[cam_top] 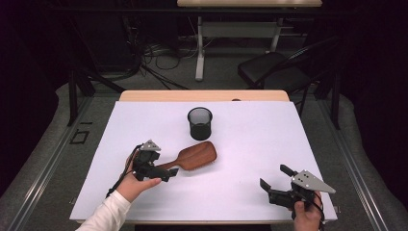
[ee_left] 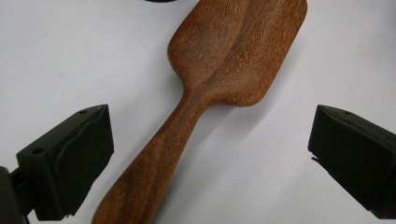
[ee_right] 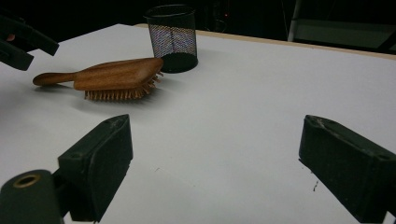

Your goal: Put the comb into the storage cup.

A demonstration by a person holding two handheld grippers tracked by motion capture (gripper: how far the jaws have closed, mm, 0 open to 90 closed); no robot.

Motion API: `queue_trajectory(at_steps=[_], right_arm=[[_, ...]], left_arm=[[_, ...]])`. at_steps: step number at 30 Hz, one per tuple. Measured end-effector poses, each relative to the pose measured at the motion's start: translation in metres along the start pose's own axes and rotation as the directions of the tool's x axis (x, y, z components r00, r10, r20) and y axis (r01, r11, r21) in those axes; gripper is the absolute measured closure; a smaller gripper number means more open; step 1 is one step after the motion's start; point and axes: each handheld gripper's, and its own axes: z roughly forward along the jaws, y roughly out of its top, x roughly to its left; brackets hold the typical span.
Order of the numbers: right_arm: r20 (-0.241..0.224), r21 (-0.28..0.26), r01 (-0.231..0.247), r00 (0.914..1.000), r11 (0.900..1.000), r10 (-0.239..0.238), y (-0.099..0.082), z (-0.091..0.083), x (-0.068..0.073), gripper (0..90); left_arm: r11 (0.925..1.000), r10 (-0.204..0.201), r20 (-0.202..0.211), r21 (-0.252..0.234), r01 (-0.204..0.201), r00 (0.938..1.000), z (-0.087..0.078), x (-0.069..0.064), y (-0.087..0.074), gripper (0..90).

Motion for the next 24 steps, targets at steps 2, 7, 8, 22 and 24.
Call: queue_trajectory(at_steps=[2,7,8,22,24], right_arm=[[0.0,0.0,0.001,1.0,1.0,-0.001,0.0,0.0,0.0,9.5],[0.001,0.001,-0.001,1.0,1.0,0.001,0.0,0.0,0.0,9.5],[0.001,0.001,-0.001,1.0,1.0,0.001,0.0,0.0,0.0,9.5],[0.0,0.0,-0.003,1.0,1.0,0.003,-0.001,0.001,0.0,9.5],[0.001,0.0,-0.003,1.0,1.0,0.003,-0.001,0.001,0.0,9.5]], left_arm=[[0.9999,0.013,-0.006,0.01,-0.013,0.9999,0.0,0.0,0.002,0.6],[0.9964,0.069,-0.003,0.049,-0.069,0.9976,-0.001,-0.001,0.006,0.6],[0.9948,0.083,0.004,0.058,-0.083,0.9966,-0.001,-0.001,0.006,0.6],[0.9761,0.194,0.013,0.097,-0.195,0.9809,-0.004,0.001,0.017,0.6],[0.9737,0.205,0.015,0.099,-0.205,0.9787,-0.004,0.002,0.018,0.6]])
